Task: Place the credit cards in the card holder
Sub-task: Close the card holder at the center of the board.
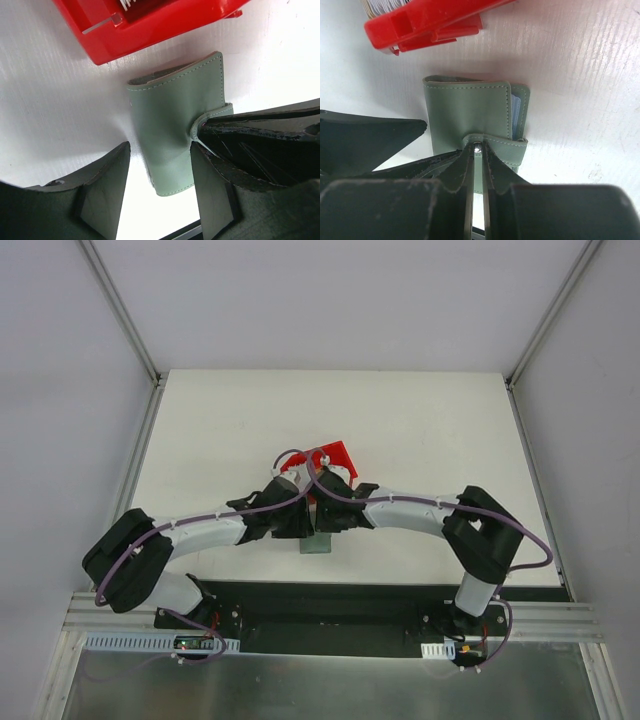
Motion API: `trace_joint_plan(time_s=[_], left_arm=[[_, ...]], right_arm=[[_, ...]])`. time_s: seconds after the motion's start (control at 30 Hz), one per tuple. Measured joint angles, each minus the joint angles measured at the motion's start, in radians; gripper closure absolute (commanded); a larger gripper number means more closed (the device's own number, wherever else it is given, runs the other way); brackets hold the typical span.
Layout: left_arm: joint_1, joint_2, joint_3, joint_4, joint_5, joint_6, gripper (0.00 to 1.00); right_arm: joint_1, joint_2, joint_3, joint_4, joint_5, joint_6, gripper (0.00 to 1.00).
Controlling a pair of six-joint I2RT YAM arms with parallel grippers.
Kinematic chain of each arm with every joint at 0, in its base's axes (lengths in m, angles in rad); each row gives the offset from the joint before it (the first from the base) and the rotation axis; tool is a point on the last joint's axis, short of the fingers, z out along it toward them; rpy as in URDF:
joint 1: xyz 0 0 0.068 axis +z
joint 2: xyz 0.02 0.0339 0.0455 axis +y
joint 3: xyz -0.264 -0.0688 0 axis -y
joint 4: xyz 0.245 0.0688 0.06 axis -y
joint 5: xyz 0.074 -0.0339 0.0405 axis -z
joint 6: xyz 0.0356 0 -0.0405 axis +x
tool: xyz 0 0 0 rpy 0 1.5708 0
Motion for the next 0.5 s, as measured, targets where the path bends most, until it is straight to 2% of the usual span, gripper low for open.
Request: trace_joint_plan(time_s=[0.5], left_arm=[[0.005, -0.041, -0.071, 0.089, 0.0, -0.044, 0.48]], right_arm=[[0.006, 0.045, 0.061, -0.081, 0.008, 0.0, 0.92]])
